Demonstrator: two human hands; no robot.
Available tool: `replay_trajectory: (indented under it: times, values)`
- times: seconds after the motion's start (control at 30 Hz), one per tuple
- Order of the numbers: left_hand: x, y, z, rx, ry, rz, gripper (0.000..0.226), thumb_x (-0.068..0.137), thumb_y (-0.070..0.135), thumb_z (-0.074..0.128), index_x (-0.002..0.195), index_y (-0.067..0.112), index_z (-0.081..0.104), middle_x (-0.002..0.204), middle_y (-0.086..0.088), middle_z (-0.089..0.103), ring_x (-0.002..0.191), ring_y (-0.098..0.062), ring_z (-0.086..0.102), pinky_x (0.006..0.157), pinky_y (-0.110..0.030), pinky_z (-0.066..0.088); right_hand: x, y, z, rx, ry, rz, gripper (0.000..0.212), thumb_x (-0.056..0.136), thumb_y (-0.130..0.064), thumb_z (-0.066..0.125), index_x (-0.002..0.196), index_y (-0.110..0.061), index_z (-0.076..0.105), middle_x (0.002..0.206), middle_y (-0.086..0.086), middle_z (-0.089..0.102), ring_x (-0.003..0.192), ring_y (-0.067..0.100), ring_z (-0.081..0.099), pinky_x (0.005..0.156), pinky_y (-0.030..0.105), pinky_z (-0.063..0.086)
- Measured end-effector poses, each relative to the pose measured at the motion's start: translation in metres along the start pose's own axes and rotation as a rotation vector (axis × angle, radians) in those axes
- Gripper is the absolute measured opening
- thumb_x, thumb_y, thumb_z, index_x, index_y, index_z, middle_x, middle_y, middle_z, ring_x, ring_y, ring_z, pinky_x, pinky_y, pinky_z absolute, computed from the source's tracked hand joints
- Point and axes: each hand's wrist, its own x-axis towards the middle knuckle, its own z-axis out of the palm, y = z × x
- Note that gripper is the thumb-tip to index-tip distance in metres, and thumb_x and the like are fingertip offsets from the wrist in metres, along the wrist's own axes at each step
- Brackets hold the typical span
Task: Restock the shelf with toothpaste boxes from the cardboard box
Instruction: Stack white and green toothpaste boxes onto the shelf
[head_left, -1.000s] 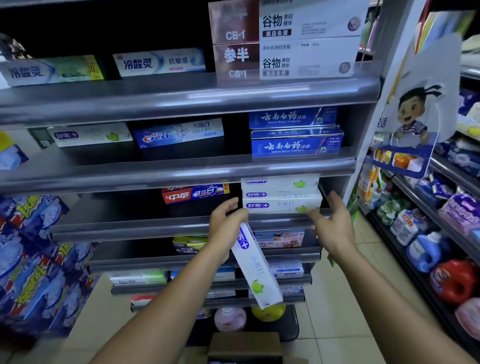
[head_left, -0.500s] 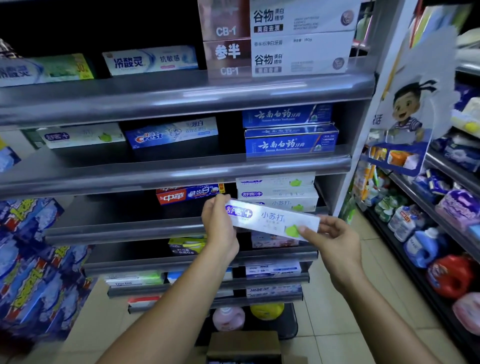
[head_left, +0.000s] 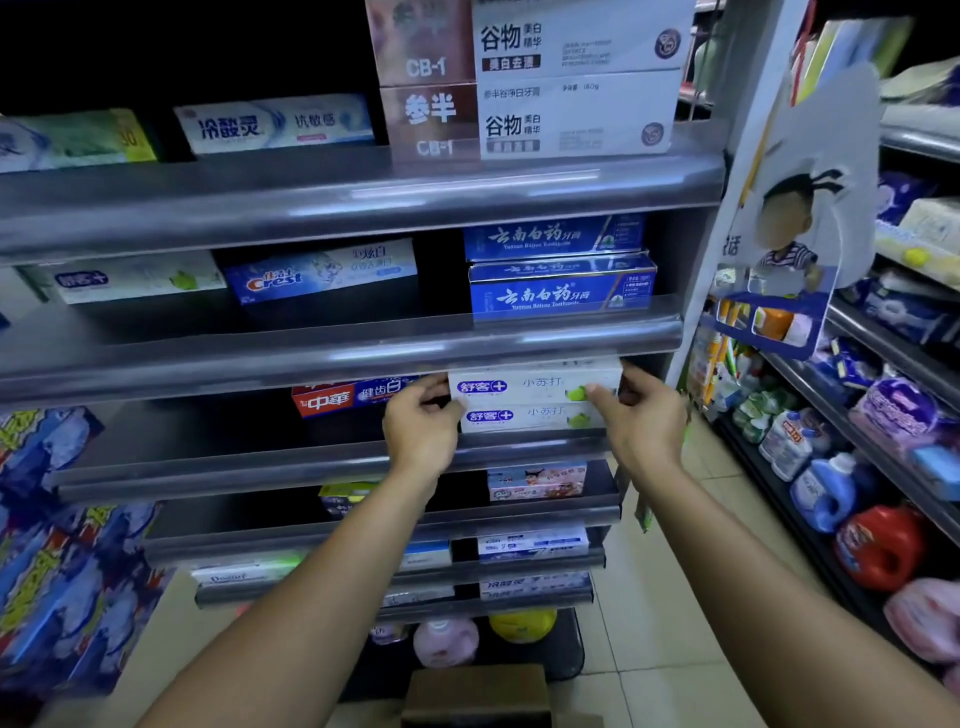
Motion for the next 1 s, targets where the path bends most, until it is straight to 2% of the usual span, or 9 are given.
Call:
replay_trajectory:
  times: [0.07, 0.2, 0.33, 0.43, 0.5, 0.6, 0.73, 0.9, 1.0]
  values:
    - [0.002, -0.005, -0.001, 0.097, 0.000, 0.042, 0.031, 0.087, 0.010, 0.080, 0.117, 0.016, 0.073, 0.102, 0.006, 0.075, 0.083, -0.004, 0.070, 0.078, -0.023, 0.056, 0.003, 0.003, 0.005, -0.059, 0.001, 0.014, 0.048, 0.091, -0.043, 0.072, 0.127, -0.011, 0.069, 0.112, 0.002, 0.073, 0.101, 0.021, 0.067, 0.087, 0.036, 0.054]
    - [0.003, -0.007, -0.013, 0.179, -0.060, 0.103, 0.031, 0.088, 0.015, 0.079, 0.119, 0.018, 0.074, 0.098, 0.011, 0.073, 0.094, -0.009, 0.070, 0.089, -0.028, 0.057, 0.000, 0.003, 0.006, -0.148, 0.005, -0.002, 0.040, 0.092, -0.047, 0.067, 0.107, -0.010, 0.070, 0.093, 0.002, 0.070, 0.084, 0.024, 0.063, 0.071, 0.032, 0.045]
    - [-0.019, -0.026, -0.050, 0.194, -0.055, 0.274, 0.038, 0.089, 0.019, 0.077, 0.125, 0.024, 0.070, 0.101, 0.015, 0.069, 0.096, -0.001, 0.063, 0.083, -0.010, 0.047, -0.030, 0.008, 0.002, -0.105, 0.130, -0.030, 0.044, 0.089, -0.039, 0.070, 0.129, -0.023, 0.063, 0.104, -0.010, 0.068, 0.093, 0.010, 0.064, 0.083, 0.027, 0.050]
    - [-0.049, -0.066, -0.086, 0.222, -0.129, 0.339, 0.037, 0.088, 0.029, 0.074, 0.120, 0.044, 0.064, 0.093, 0.021, 0.068, 0.091, 0.004, 0.062, 0.077, -0.006, 0.042, -0.082, 0.036, 0.004, -0.148, 0.152, -0.092, 0.040, 0.087, -0.031, 0.067, 0.126, -0.033, 0.060, 0.103, -0.013, 0.065, 0.090, 0.009, 0.063, 0.078, 0.025, 0.049]
    - [-0.069, -0.108, -0.106, 0.245, -0.246, 0.254, 0.036, 0.090, 0.024, 0.075, 0.117, 0.044, 0.062, 0.090, 0.020, 0.068, 0.089, 0.003, 0.063, 0.078, -0.007, 0.042, -0.126, 0.073, 0.011, -0.228, 0.036, -0.032, 0.039, 0.088, -0.025, 0.069, 0.125, -0.032, 0.060, 0.101, -0.010, 0.064, 0.084, 0.012, 0.064, 0.074, 0.030, 0.051]
    - [-0.104, -0.185, -0.122, 0.289, -0.386, -0.017, 0.037, 0.090, 0.012, 0.077, 0.119, 0.032, 0.064, 0.081, 0.019, 0.067, 0.082, 0.010, 0.060, 0.072, -0.004, 0.041, -0.198, 0.133, 0.028, -0.333, -0.242, 0.280, 0.050, 0.087, -0.022, 0.076, 0.133, -0.034, 0.058, 0.097, -0.011, 0.065, 0.072, 0.001, 0.064, 0.068, 0.027, 0.052]
    - [-0.158, -0.302, -0.122, 0.416, -0.474, -0.372, 0.033, 0.082, 0.007, 0.081, 0.106, 0.026, 0.069, 0.070, 0.012, 0.065, 0.065, 0.006, 0.061, 0.070, -0.019, 0.046, -0.281, 0.227, 0.051, -0.353, -0.453, 0.742, 0.052, 0.087, -0.018, 0.078, 0.135, -0.022, 0.060, 0.096, 0.006, 0.073, 0.079, 0.021, 0.067, 0.072, 0.033, 0.052]
    - [-0.236, -0.451, -0.103, 0.671, -0.618, -0.803, 0.046, 0.074, 0.042, 0.081, 0.113, 0.022, 0.066, 0.095, 0.000, 0.072, 0.101, -0.026, 0.068, 0.091, -0.039, 0.054, -0.363, 0.338, 0.070, -0.290, -0.520, 1.104, 0.040, 0.085, -0.008, 0.078, 0.124, -0.006, 0.066, 0.087, 0.014, 0.068, 0.077, 0.026, 0.062, 0.076, 0.043, 0.052]
    - [-0.266, -0.543, -0.082, 0.793, -0.694, -0.910, 0.065, 0.068, 0.060, 0.069, 0.122, 0.024, 0.061, 0.110, -0.004, 0.072, 0.097, -0.026, 0.067, 0.080, -0.032, 0.053, -0.386, 0.405, 0.083, -0.254, -0.525, 1.212, 0.037, 0.086, -0.009, 0.077, 0.121, -0.009, 0.066, 0.088, 0.015, 0.069, 0.074, 0.024, 0.061, 0.072, 0.040, 0.050]
